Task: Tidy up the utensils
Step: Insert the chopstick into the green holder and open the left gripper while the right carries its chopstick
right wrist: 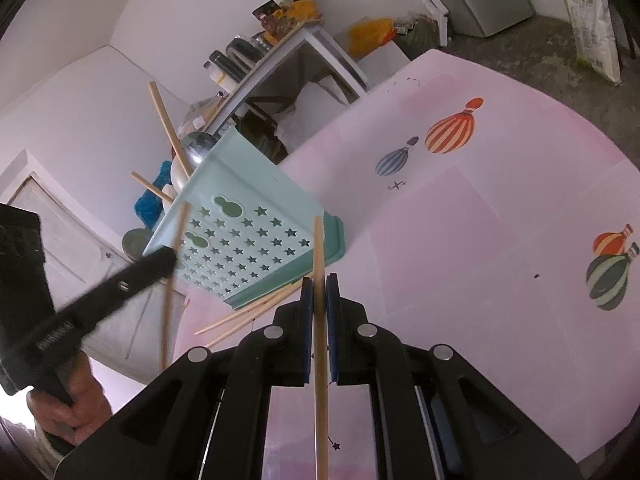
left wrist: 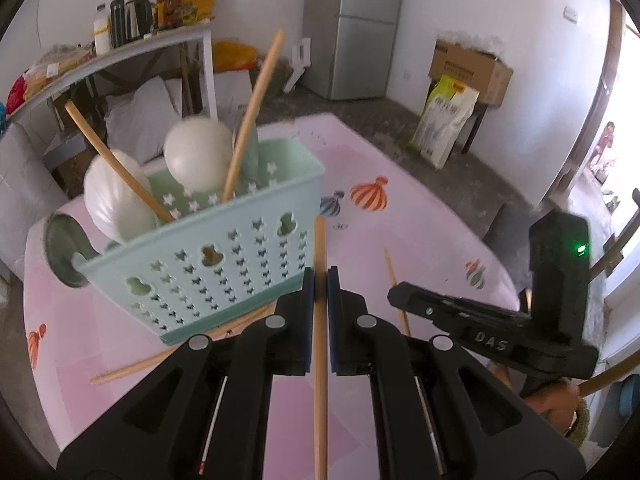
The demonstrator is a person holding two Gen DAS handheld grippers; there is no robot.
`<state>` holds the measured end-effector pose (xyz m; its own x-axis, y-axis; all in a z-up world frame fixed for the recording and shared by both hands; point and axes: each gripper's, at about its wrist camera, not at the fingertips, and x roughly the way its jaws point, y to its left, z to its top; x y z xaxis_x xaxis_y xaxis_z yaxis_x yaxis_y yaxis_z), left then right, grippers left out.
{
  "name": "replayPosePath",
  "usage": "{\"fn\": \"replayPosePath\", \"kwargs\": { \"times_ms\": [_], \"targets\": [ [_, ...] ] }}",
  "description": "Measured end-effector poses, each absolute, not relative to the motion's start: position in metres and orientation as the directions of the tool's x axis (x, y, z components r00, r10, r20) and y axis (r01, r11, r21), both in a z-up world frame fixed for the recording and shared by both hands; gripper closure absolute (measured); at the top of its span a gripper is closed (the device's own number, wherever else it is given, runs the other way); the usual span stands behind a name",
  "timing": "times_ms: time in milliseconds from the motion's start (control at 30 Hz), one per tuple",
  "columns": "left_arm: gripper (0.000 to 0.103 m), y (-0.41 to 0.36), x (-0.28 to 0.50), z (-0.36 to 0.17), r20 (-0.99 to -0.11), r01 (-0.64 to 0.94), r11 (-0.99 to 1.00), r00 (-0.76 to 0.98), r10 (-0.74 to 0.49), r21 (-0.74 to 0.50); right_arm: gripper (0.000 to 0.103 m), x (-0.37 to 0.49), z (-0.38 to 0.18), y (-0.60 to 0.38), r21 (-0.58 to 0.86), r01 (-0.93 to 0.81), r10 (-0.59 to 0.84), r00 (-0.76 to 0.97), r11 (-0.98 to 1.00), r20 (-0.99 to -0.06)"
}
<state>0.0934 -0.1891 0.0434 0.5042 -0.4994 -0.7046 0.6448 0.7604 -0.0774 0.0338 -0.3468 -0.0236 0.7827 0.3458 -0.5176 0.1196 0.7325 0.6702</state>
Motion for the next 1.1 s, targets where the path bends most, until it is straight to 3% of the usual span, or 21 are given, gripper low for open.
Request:
{"fn": "replayPosePath", "kwargs": {
  "times_ms": [267, 467, 600, 800, 933, 1100],
  "targets": [
    [0.098, -0.155, 0.081, 0.118, -0.542, 0.650, 0.748, 0.584, -0.605, -0.134, 0.096, 0.024, -0.010, -0.346, 0.653, 0.110, 0.331, 0.793, 0.749, -0.512],
    [0.098, -0.131, 0.085, 0.179, -0.330, 0.626, 0.766, 0.700, -0.634, -0.144, 0.096, 0.018, 0.000, -0.340, 0.635, 0.104, 0.313, 0.802, 0.765, -0.508],
    [0.098, -0.130, 0.102, 0.194, -0.190, 0.577, 0.798, 0.775, -0.602, -0.174, 0.096, 0.015, 0.006, -0.335, 0.623, 0.106, 0.303, 0.803, 0.775, -0.513],
    [0.098, -0.147, 0.125, 0.192, 0.028, 0.458, 0.877, 0.888, -0.459, -0.149, 0.096, 0.015, 0.012, -0.331, 0.605, 0.108, 0.288, 0.804, 0.789, -0.520],
    [0.098, -0.169, 0.147, 0.171, 0.058, 0.362, 0.926, 0.932, -0.358, -0.105, 0.096, 0.016, 0.009, -0.332, 0.599, 0.118, 0.283, 0.798, 0.792, -0.532],
    [0.098, -0.179, 0.165, 0.146, 0.030, 0.295, 0.950, 0.955, -0.294, -0.101, 0.096, 0.020, 0.001, -0.337, 0.610, 0.133, 0.288, 0.790, 0.781, -0.541]
  ]
}}
